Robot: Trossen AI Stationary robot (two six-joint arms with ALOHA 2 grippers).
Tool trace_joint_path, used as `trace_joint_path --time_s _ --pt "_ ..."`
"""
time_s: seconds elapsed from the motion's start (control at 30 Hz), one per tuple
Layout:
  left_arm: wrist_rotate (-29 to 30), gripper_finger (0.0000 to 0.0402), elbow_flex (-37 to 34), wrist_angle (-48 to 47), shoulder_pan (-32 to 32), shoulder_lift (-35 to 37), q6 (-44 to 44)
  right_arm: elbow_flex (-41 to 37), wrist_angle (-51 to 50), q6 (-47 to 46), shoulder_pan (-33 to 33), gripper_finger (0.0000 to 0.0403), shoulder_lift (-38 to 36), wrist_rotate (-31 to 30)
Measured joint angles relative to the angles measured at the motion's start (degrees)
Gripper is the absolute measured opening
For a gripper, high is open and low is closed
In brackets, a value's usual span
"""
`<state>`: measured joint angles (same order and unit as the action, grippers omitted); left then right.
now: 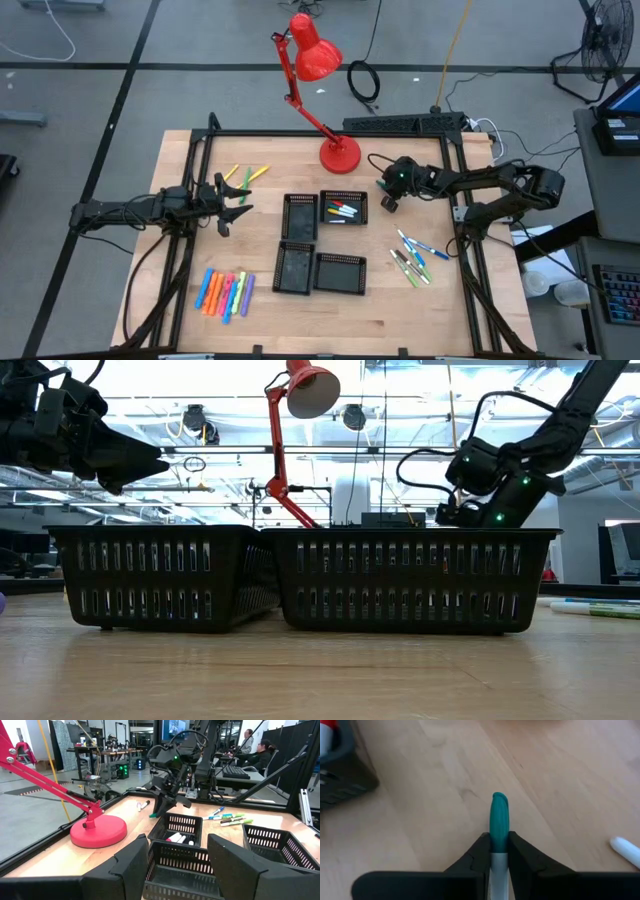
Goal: Pick & Place Markers
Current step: Put the dark blue highlighter pen into the top right black bin
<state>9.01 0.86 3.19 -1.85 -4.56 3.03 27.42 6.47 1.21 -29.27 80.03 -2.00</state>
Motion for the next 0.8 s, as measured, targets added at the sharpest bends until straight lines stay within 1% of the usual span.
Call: trace_joint_path --time_s 0.17,0.3,0.47,0.67,0.8 --pt "-0.01 0.0209 0.0 0.02 0.02 0.0 0.0 0.08 2.64 0.16 1.34 0.0035 -0.1 -0.51" --pt "-0.01 0.0209 0.0 0.0 0.0 0.0 0.0 0.91 2.28 0.4 2.09 0.0038 -1.17 -0.71" --pt "-0.01 0.0209 0.0 0.0 0.02 0.0 0.0 1.03 2.24 -0.1 3.77 0.0033 -4.86 -0.76" --pt "0.01 0.0209 0.0 -0.01 0.0 0.0 0.0 1.05 2.87 -1.58 7.52 0.0037 -9.42 -0.74" --pt "0.01 0.0209 0.0 -0.01 0.01 0.0 0.01 1.07 7.64 -2.98 10.92 0.0035 -10.4 -0.74"
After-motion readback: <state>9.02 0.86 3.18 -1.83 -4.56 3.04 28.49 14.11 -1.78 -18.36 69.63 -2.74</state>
